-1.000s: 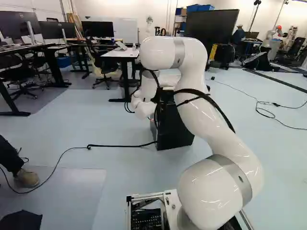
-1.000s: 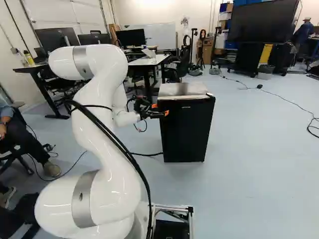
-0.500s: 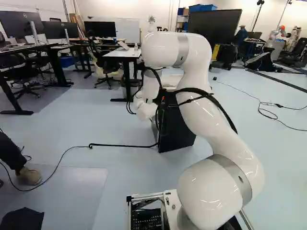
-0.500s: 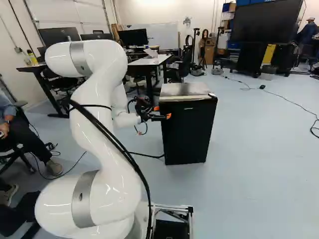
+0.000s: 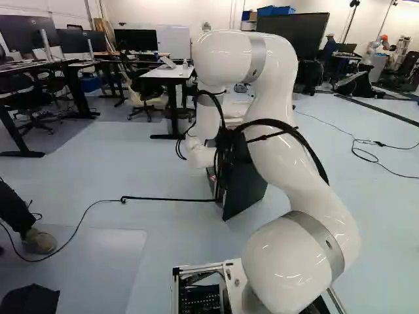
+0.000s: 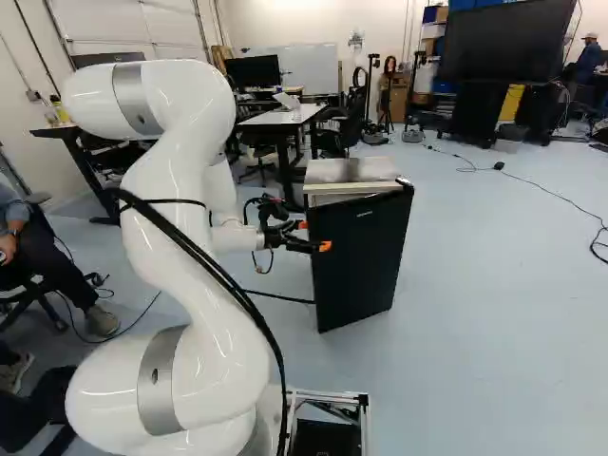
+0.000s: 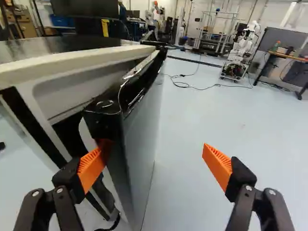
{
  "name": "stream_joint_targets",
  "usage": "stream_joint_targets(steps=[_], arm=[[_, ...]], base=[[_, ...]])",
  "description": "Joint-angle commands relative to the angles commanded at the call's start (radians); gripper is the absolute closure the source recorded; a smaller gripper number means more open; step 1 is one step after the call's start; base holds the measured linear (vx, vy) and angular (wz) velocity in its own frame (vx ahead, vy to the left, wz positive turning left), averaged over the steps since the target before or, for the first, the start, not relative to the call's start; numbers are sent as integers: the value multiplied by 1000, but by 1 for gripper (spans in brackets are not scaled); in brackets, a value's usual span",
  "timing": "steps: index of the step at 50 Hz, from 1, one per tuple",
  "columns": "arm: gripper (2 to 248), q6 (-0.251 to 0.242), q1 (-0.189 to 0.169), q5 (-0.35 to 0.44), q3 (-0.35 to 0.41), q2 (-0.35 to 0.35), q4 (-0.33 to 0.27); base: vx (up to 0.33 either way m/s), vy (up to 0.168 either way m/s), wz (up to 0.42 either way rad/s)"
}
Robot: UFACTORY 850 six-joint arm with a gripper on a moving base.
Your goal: Open the fridge door
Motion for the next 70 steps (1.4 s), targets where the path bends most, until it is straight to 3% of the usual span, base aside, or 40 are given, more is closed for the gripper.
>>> stream_joint_targets(steps=[9, 17, 44, 70], arm=[[3, 0, 13, -32, 52, 23, 90], [3, 0, 26, -49, 98, 42, 133], [3, 0, 65, -44, 209, 81, 142], [3, 0, 66, 94, 211, 82, 142]], base=[[0, 0, 0], [0, 0, 0], [0, 0, 0], [0, 0, 0]])
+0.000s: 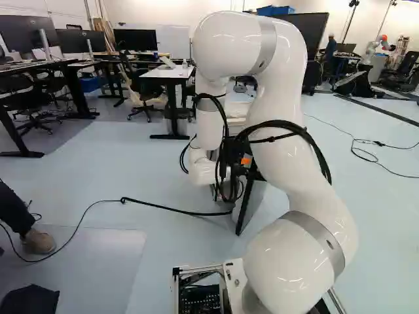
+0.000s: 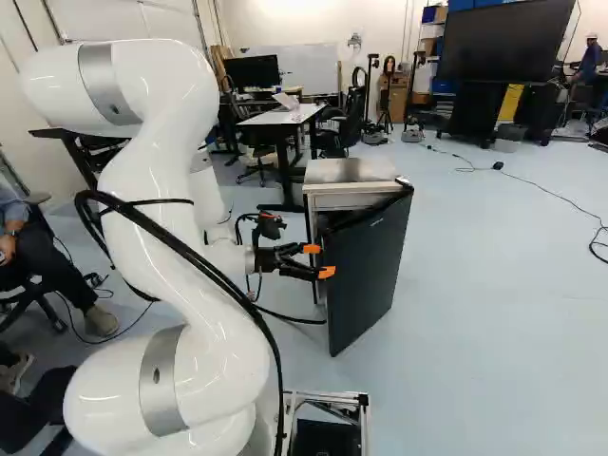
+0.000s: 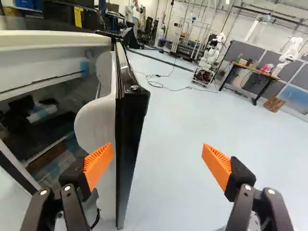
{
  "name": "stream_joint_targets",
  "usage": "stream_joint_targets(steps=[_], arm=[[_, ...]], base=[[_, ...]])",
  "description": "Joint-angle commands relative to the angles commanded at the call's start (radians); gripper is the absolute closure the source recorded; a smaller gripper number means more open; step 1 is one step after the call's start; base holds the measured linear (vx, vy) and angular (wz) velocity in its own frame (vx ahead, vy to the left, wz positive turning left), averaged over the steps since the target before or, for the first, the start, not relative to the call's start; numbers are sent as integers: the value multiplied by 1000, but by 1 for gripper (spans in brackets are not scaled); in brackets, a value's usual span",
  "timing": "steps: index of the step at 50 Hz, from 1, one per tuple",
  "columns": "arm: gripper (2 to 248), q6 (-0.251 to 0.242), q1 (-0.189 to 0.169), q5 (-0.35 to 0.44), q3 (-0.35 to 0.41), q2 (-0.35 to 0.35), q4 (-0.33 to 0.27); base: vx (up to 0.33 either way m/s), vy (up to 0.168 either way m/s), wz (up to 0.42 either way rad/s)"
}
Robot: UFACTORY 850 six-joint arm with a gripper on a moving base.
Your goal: Open the fridge door
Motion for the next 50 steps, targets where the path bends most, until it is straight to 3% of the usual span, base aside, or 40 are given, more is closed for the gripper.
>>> stream_joint_targets(steps=[7, 32, 50], arm=[[3, 0, 11, 43, 4, 1, 0], [3, 0, 105, 188, 0, 0, 0], [3, 0, 94, 222, -101, -36, 0]], base=[[0, 0, 0], [0, 0, 0], [0, 0, 0]])
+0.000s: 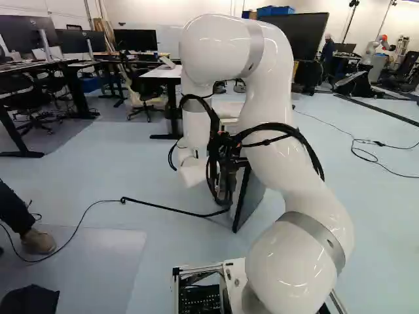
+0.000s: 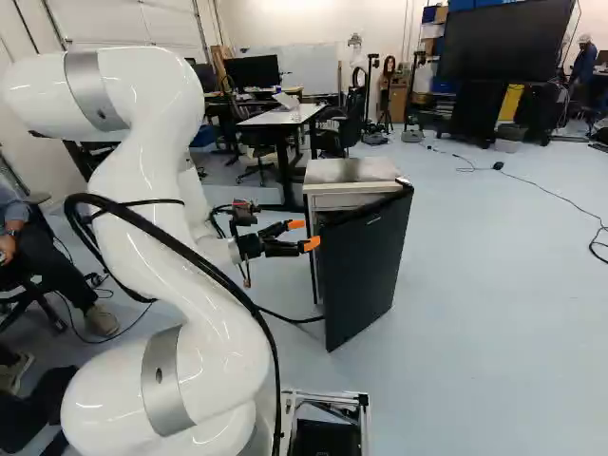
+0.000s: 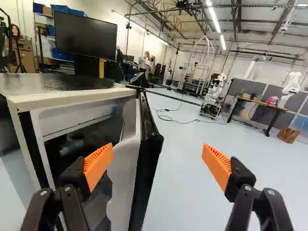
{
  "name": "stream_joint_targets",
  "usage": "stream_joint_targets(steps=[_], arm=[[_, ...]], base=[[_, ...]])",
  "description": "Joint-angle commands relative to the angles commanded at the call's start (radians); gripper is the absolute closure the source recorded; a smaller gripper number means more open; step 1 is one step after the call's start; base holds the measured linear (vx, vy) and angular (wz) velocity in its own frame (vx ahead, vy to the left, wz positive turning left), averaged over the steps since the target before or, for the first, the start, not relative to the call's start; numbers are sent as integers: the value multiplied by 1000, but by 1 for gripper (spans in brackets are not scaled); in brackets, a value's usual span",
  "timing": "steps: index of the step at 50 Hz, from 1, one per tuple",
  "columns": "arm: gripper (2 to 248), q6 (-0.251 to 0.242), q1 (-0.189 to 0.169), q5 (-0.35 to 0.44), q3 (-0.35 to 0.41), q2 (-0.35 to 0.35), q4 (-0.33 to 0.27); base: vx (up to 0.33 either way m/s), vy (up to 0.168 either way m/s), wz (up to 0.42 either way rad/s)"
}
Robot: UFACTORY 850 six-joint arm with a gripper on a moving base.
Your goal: Open the fridge door
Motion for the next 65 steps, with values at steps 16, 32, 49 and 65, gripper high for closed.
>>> stream_joint_targets(steps=[16, 32, 49, 65], arm=[[3, 0, -72, -2, -82, -32, 5], [3, 0, -145, -25, -104, -41, 55], [3, 0, -224, -59, -117, -45, 120], [3, 0, -304, -78, -138, -53, 193]], base=[[0, 0, 0], [0, 0, 0], [0, 0, 0], [0, 0, 0]])
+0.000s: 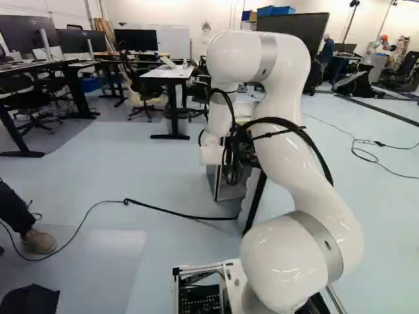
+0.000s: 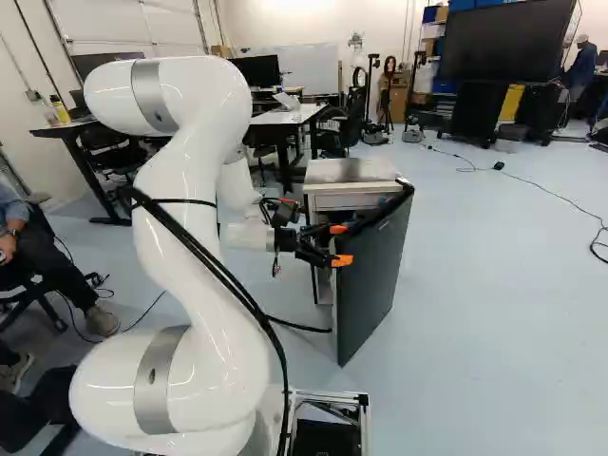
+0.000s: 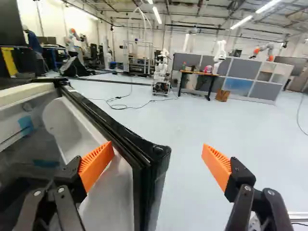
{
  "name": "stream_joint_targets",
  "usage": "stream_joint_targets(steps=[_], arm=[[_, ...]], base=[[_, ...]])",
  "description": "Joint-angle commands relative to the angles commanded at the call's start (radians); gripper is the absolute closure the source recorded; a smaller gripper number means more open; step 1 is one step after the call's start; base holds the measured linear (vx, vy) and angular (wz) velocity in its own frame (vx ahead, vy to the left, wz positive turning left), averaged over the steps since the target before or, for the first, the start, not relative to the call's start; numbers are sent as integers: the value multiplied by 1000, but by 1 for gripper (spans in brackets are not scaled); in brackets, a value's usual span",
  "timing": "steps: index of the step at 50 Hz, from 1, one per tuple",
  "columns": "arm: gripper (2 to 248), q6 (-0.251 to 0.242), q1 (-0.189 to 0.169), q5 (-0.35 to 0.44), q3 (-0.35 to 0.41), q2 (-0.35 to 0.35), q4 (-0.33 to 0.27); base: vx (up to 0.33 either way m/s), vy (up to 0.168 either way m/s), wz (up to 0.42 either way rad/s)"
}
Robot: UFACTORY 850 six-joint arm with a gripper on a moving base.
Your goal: Open the fridge door
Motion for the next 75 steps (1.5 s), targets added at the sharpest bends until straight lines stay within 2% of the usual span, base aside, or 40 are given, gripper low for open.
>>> stream_joint_targets(steps=[11, 28, 55, 60, 75], arm=[[3, 0, -59, 2, -22, -7, 27], [3, 0, -150, 2, -86, -6, 29], [3, 0, -281, 2, -205, -47, 32], [3, 0, -304, -3, -215, -51, 53], [3, 0, -380, -12, -241, -61, 172]], base=[[0, 0, 0], [0, 0, 0], [0, 0, 0], [0, 0, 0], [0, 0, 0]])
